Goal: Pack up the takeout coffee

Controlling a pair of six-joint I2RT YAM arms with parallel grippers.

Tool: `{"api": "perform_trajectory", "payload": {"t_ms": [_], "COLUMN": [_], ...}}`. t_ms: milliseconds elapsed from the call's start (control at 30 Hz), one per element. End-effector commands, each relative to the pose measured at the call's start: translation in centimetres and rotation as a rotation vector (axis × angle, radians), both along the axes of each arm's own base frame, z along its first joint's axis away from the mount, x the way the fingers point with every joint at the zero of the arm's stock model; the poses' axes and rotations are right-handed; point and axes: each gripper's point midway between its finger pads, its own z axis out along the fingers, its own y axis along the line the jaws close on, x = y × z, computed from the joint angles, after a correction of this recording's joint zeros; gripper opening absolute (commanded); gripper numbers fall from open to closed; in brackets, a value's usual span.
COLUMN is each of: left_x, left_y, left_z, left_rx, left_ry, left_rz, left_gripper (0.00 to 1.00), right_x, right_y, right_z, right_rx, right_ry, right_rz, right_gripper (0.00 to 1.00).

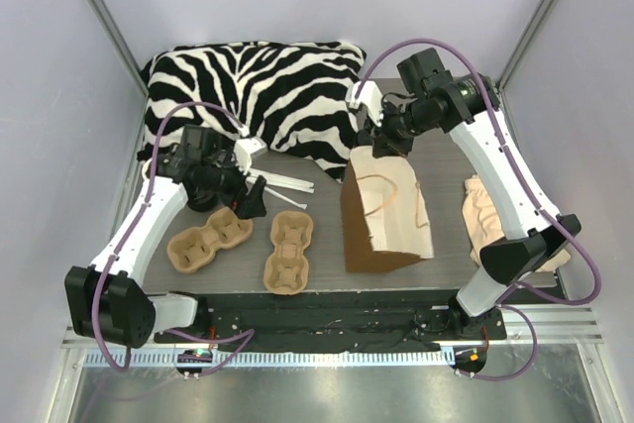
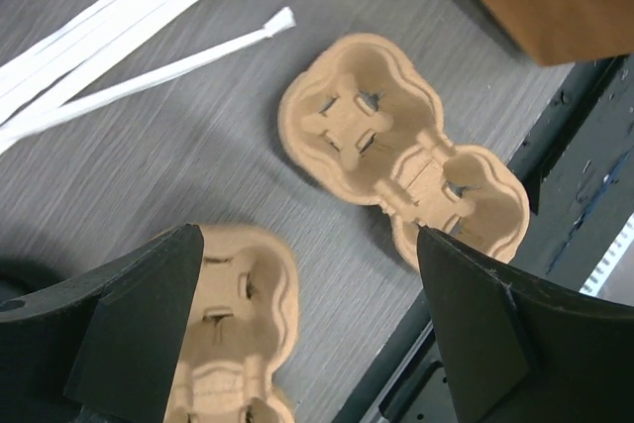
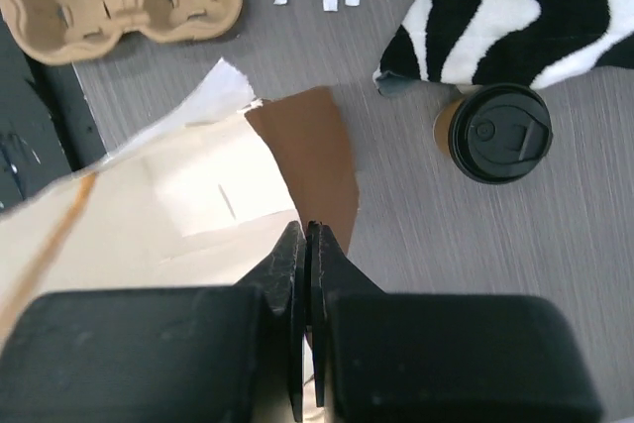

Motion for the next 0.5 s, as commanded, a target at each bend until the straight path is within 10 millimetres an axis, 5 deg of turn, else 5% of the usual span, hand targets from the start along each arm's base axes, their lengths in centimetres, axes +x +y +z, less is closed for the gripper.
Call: {"api": "perform_trajectory", "payload": {"t_ms": [0, 467], "left_x": [0.9, 1.4], "left_y": [-1.8, -7.7], "left_z": [-0.4, -5.9], "left_rx": [0.036, 0.110], "left_ry": [-0.125, -0.114], "left_rz": [-0.124, -0.391], "left_gripper": [0.92, 0.77], "right_x": [-3.3, -5.9], "right_y": [-1.6, -1.7], "right_z": [-0.1, -2.7], "right_rx": [-0.036, -0.040], "right_ry": [0.173, 0.335], "right_rz": [-0.159, -0.223], "right_gripper": [0.01, 0.01]}}
